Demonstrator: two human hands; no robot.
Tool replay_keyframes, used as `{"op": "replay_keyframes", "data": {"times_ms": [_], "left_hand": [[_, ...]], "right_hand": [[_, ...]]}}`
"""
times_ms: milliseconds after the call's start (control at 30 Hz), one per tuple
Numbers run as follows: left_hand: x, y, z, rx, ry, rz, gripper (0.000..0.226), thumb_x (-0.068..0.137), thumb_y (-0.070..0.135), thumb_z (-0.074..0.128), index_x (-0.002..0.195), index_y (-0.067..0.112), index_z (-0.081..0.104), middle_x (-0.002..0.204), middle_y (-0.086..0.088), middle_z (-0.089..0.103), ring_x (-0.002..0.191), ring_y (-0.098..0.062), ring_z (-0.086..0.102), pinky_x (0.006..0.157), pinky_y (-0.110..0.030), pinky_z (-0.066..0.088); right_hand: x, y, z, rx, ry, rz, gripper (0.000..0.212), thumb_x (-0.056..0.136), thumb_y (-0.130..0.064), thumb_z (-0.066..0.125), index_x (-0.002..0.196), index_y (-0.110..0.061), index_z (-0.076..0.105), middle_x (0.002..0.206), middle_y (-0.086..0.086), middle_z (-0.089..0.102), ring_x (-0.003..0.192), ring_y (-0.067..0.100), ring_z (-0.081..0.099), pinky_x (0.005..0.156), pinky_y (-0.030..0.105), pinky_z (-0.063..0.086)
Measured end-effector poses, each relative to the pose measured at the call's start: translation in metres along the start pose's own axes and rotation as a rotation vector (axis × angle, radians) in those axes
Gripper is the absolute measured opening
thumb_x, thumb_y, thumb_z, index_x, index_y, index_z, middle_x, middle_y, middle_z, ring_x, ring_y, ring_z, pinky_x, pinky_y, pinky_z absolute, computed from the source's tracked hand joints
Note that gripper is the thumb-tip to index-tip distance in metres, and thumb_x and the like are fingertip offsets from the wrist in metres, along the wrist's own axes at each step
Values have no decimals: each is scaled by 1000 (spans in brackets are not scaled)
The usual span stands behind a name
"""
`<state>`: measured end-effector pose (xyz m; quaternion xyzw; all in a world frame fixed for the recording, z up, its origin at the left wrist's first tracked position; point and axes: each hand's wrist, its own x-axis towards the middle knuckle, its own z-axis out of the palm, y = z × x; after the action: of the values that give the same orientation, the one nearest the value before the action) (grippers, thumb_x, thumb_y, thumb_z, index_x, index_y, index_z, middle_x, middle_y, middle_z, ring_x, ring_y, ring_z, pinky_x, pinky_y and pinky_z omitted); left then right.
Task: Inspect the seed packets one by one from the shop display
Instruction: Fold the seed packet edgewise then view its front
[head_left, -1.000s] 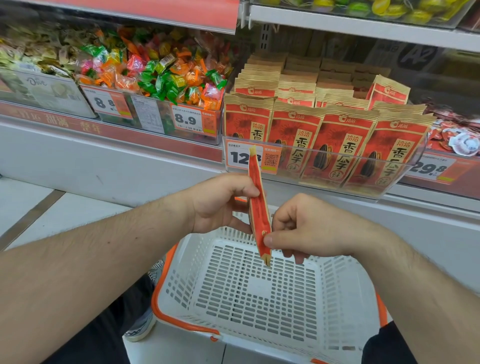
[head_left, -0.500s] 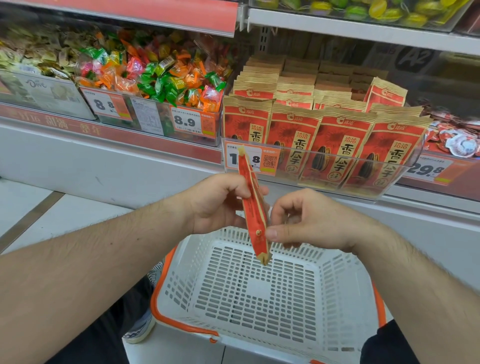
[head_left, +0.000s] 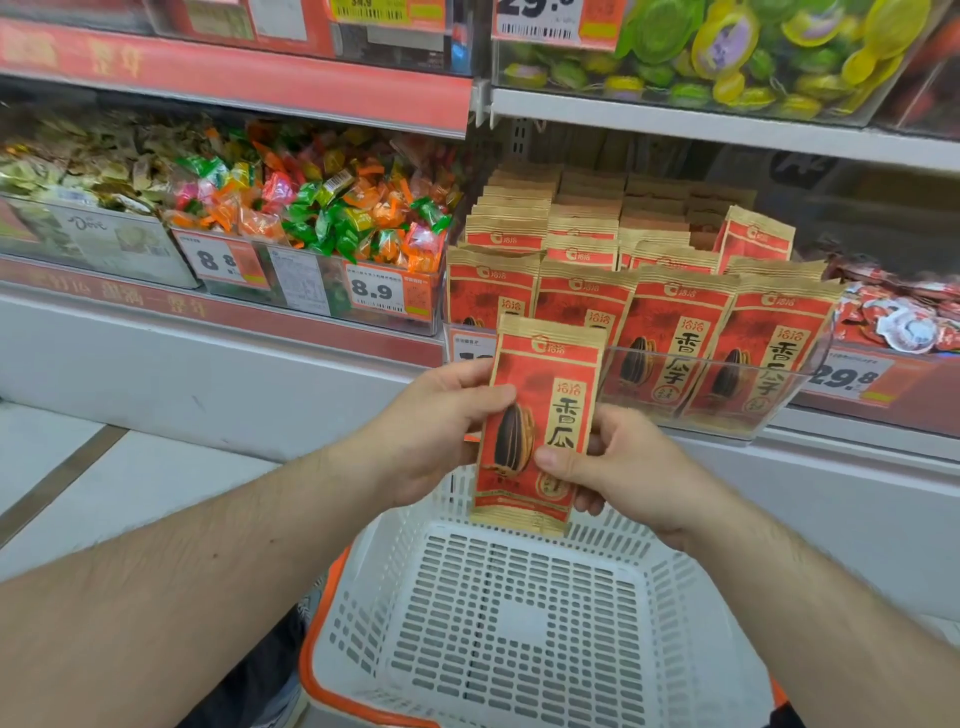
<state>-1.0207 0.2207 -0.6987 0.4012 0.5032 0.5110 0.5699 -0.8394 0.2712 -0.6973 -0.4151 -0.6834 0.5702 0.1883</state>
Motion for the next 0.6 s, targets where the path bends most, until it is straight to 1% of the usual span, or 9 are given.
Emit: {"op": "replay_keyframes", "data": {"times_ms": [100, 167, 233, 300, 367, 433, 467, 533, 600], "left_hand": [[1, -1, 3, 56, 27, 41, 21, 99, 8, 54, 113, 12, 69, 102, -7, 76, 85, -18, 73, 67, -28, 57], [3, 2, 5, 86, 20, 83, 22, 98, 7, 55, 114, 9, 70, 102, -8, 76, 85, -17, 73, 67, -24, 56], [7, 12, 10, 179, 35, 166, 19, 100, 12, 55, 107, 11, 73, 97, -4, 77, 84, -15, 73, 69, -25, 57], [15, 29, 14, 294, 115, 290, 25, 103, 20, 50, 92, 17, 73, 82, 6, 74, 73, -6, 69, 65, -22, 54], [27, 47, 13, 321, 259, 437, 29, 105, 19, 44, 90, 23, 69, 83, 7, 70, 71, -3, 63, 65, -21, 52], [41, 61, 8, 390, 429, 591, 29, 102, 11, 45, 93, 29, 67, 90, 10, 68, 82, -4, 63, 74, -23, 51], [48, 64, 4, 480, 509, 659, 29, 98, 8, 46, 96, 29, 67, 94, 11, 68, 91, -6, 63, 81, -27, 52], [61, 64, -3, 803, 602, 755, 33, 86, 10, 47, 108, 21, 70, 107, 6, 66, 107, -18, 59, 93, -40, 47], [69, 60, -1, 1170, 596, 739, 41, 79, 27, 53, 116, 23, 70, 121, 1, 63, 119, -28, 49, 98, -43, 30]], "right_hand": [[2, 2, -1, 88, 111, -32, 8, 87, -15, 72, 95, -18, 69, 72, -3, 70, 52, 7, 51, 51, 24, 41], [4, 2, -4, 154, 188, -66, 8, 88, -12, 71, 95, -14, 68, 77, 4, 69, 59, 14, 51, 50, 25, 42], [5, 1, -6, 216, 231, -111, 5, 88, -8, 69, 91, -11, 67, 78, 8, 68, 61, 21, 52, 48, 24, 44], [4, -2, -8, 318, 270, -137, 5, 89, -6, 65, 87, -10, 65, 74, 8, 67, 57, 21, 52, 47, 23, 44], [3, -5, -11, 471, 292, -126, 7, 92, -7, 60, 86, -11, 62, 71, 5, 66, 53, 17, 51, 45, 22, 42], [4, -8, -16, 664, 305, -109, 5, 92, -12, 57, 88, -13, 60, 67, 0, 64, 50, 11, 49, 45, 20, 38], [3, -10, -19, 757, 314, -104, 3, 88, -17, 58, 91, -15, 60, 65, -3, 62, 48, 9, 47, 46, 19, 36], [3, -16, -25, 908, 351, -114, 13, 85, -23, 58, 96, -17, 59, 61, -6, 59, 45, 7, 42, 48, 19, 32], [3, -26, -33, 996, 396, -160, 10, 92, -24, 53, 97, -18, 60, 61, -7, 58, 43, 6, 41, 49, 18, 32]]}}
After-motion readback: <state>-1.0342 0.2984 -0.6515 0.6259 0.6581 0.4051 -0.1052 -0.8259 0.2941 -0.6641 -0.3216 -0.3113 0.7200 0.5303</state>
